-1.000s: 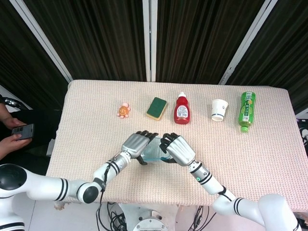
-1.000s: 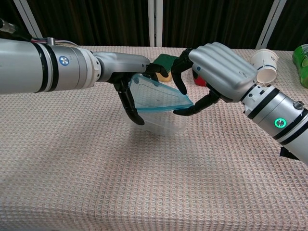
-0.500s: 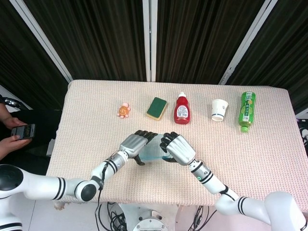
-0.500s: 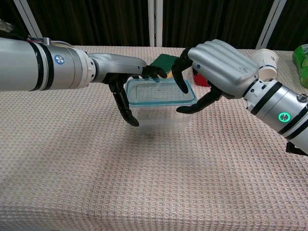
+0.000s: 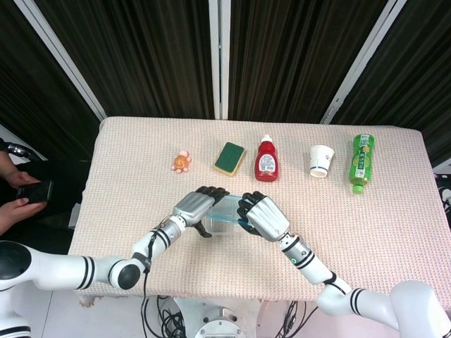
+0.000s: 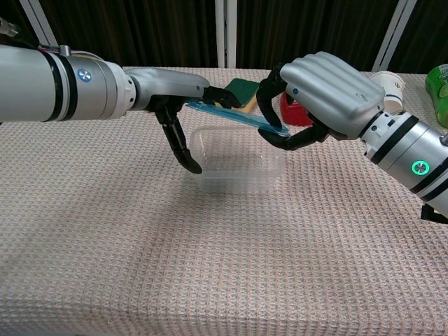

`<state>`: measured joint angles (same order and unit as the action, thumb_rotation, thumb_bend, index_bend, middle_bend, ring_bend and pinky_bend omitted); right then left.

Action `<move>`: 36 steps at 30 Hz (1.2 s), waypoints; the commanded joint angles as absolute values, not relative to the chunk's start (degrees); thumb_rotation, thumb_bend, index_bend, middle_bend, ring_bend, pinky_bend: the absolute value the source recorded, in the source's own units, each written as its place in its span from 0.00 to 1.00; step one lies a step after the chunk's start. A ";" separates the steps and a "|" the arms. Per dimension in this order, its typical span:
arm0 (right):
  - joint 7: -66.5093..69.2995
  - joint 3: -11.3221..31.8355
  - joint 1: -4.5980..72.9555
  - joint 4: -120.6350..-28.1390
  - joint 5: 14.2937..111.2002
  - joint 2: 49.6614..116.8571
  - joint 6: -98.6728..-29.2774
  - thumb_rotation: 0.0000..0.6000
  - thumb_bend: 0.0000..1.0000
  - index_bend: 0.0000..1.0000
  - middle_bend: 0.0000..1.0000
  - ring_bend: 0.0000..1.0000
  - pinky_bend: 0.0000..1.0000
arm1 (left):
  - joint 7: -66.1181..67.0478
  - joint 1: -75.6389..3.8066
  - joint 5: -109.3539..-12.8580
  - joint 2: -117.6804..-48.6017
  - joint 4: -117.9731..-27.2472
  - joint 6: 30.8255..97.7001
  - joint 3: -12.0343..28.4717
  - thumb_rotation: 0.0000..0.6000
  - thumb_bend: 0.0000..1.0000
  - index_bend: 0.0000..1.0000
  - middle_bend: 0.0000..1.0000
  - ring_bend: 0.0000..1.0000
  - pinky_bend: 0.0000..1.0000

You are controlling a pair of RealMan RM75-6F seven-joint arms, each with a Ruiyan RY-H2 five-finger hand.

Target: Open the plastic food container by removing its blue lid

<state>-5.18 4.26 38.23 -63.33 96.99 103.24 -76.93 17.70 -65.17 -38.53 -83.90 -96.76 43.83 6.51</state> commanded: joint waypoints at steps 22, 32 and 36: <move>-17.93 2.02 29.83 -78.40 79.52 83.30 -64.55 1.00 0.53 0.26 0.26 0.10 0.23 | 14.04 -47.77 -53.66 -73.25 -97.14 65.24 3.19 1.00 0.00 0.00 0.00 0.00 0.06; -21.45 0.20 26.27 -99.98 67.21 66.69 -58.38 1.00 0.14 0.00 0.00 0.00 0.00 | 12.64 -37.21 -61.42 -67.29 -98.26 75.78 0.25 1.00 0.00 0.01 0.00 0.00 0.05; -17.64 -1.22 23.39 -104.13 69.09 60.56 -60.79 1.00 0.14 0.00 0.00 0.00 0.00 | 10.14 -32.93 -63.45 -64.35 -98.88 77.91 -1.11 1.00 0.00 0.01 0.01 0.00 0.05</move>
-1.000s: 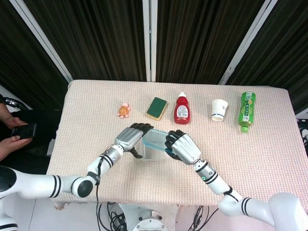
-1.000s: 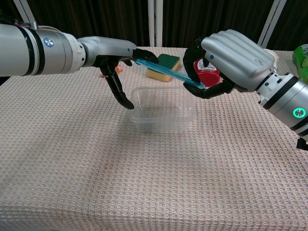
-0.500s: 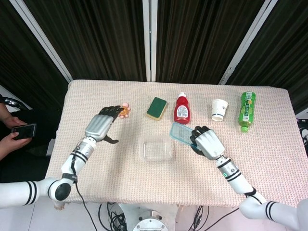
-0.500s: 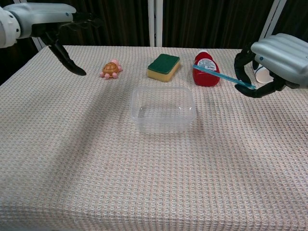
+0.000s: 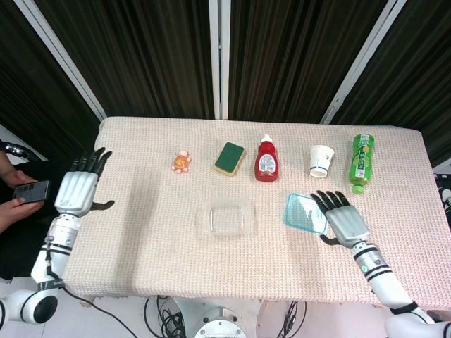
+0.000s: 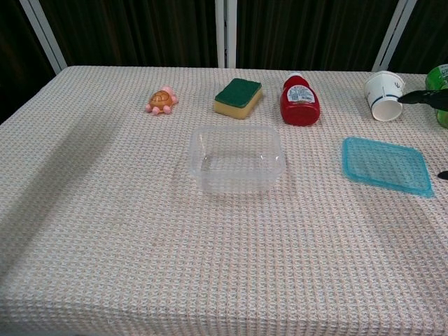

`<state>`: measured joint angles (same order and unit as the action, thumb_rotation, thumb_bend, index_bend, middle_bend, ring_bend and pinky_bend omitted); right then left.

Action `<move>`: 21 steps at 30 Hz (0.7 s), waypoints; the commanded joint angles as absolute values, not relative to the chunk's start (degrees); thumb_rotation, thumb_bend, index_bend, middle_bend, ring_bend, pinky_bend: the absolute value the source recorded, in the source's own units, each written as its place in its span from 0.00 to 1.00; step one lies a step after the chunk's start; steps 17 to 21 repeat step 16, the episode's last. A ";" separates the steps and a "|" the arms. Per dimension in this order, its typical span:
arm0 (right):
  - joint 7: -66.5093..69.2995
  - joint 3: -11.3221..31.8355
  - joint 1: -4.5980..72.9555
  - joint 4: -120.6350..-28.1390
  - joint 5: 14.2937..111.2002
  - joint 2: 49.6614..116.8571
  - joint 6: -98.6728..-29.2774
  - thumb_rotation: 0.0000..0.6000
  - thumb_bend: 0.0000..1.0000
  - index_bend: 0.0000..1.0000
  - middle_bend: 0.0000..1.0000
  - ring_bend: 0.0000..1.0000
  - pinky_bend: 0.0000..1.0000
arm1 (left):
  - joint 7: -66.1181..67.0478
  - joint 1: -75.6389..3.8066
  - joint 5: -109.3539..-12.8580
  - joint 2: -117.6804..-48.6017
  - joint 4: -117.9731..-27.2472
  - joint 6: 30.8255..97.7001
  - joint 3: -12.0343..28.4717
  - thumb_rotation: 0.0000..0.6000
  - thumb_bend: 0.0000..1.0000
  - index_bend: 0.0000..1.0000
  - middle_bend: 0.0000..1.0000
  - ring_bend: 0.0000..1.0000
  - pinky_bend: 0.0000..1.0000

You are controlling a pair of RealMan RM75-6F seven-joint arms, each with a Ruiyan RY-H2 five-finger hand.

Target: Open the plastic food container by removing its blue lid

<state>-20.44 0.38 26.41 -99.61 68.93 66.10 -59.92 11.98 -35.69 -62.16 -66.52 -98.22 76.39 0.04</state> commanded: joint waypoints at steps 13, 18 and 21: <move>5.55 -0.27 7.77 -96.29 87.05 62.08 -91.26 1.00 0.17 0.00 0.14 0.00 0.05 | 9.63 -19.10 -73.15 -58.71 -99.92 90.31 -4.94 1.00 0.00 0.07 0.04 0.00 0.03; 6.83 -1.22 5.79 -95.37 87.91 62.29 -92.69 1.00 0.17 0.00 0.14 0.00 0.05 | 8.50 -16.23 -74.81 -58.70 -100.59 92.20 -5.59 1.00 0.00 0.07 0.04 0.00 0.02; 6.83 -1.22 5.79 -95.37 87.91 62.29 -92.69 1.00 0.17 0.00 0.14 0.00 0.05 | 8.50 -16.23 -74.81 -58.70 -100.59 92.20 -5.59 1.00 0.00 0.07 0.04 0.00 0.02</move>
